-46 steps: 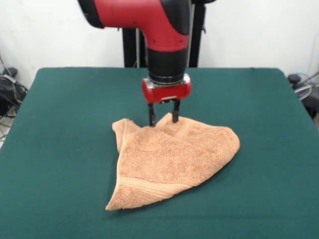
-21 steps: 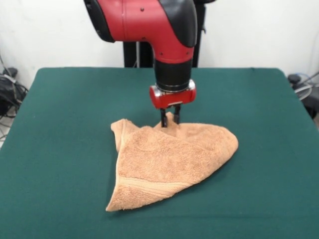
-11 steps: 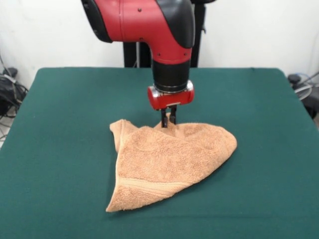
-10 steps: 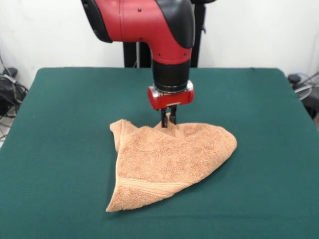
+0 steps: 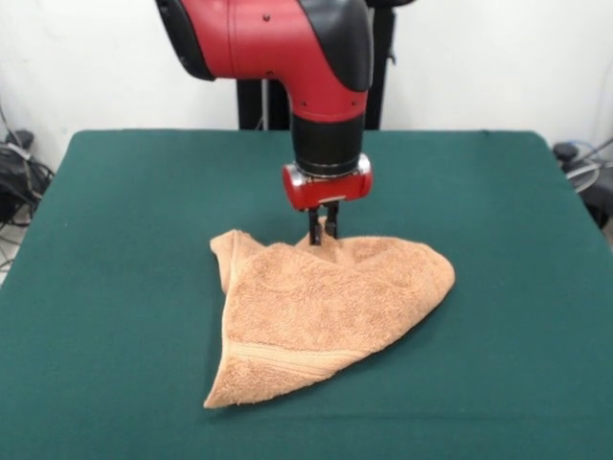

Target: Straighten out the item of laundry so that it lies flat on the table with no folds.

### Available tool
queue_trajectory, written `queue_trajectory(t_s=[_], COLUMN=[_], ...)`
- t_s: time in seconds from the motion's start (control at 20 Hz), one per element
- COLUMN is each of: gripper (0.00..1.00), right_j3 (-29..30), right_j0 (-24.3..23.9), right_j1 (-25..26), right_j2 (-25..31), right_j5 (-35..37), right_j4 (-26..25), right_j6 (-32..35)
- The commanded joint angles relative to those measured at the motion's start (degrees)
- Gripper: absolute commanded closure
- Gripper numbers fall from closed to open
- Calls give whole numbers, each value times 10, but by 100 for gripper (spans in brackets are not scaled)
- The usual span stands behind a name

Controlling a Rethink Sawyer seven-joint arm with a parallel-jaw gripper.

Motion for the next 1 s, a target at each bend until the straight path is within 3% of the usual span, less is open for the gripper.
queue_trajectory(t_s=[0.05,0.2,0.35,0.65,1.0], gripper=[100,100,100,100,100], right_j3=[48,129,171,190,190], right_j0=[-43,-49,-52,-53,-50], right_j1=[23,-67,-113,-128,-102], right_j2=[-37,-81,-95,-88,-89], right_j5=[-68,-66,-62,-39,-60], right_j4=[-12,-10,2,25,23], right_j6=[122,144,148,134,128])
